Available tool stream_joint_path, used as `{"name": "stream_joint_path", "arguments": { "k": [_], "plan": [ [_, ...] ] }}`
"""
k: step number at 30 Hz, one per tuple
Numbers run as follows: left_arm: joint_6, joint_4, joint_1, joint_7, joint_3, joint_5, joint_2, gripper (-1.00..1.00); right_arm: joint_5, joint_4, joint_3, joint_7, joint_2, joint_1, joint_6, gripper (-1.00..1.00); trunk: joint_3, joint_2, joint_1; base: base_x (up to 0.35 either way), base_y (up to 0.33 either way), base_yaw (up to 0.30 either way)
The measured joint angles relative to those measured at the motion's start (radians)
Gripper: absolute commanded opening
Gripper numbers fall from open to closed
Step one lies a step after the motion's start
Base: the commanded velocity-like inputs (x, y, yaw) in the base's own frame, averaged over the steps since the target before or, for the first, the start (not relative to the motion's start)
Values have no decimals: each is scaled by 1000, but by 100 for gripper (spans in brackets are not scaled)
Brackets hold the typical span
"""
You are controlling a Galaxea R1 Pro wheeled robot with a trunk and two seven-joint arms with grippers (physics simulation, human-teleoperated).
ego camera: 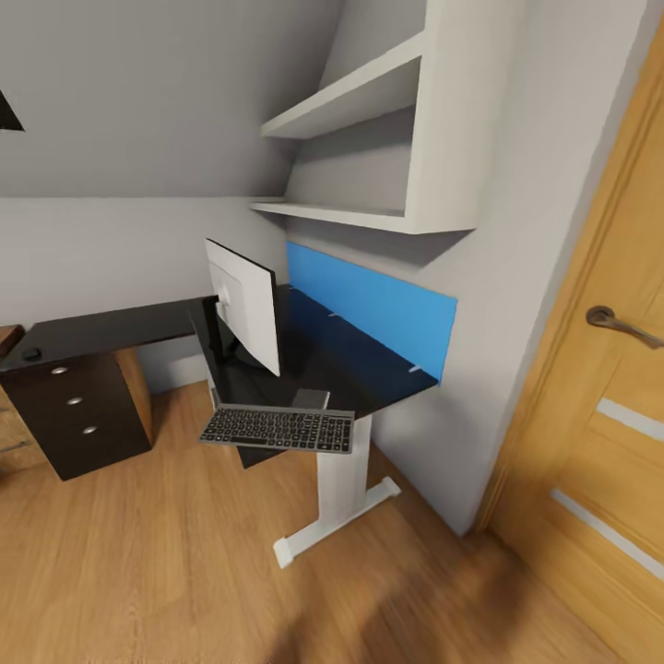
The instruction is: In the bedroom, organize the workspace by keeping the computer under the desk, ensuring the monitor is on the desk, placing the keyboard on the desk next to the monitor, placing the mouse on the desk next to the keyboard, moving the folder from the swivel chair onto the desk next to the mouse, stacking the notebook on top of the folder with the pen on top of the notebook, and positioning the swivel chair next to the desk.
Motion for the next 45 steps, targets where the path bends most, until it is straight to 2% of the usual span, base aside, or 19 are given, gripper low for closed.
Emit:
{"name": "stream_joint_path", "arguments": {
  "k": [12,20,29,36,45],
  "plan": [
    [1,0,0,0,1,1,2,100,0,0,0,0,0,0,0,100,5,0,0,0,-203,277],
    [-1,0,0,1,2,3,16,100,1,0,0,0,0,-1,2,100,5,0,0,0,-213,275],
    [-1,0,0,1,1,3,17,100,1,0,0,0,0,-1,5,100,5,0,0,0,-275,286],
    [-1,0,0,1,1,3,16,100,2,0,0,1,0,-1,5,100,3,0,0,0,-60,273],
    [-1,0,0,0,1,3,16,100,4,0,2,7,-11,0,-8,100,0,0,0,0,-3,53]
  ]
}}
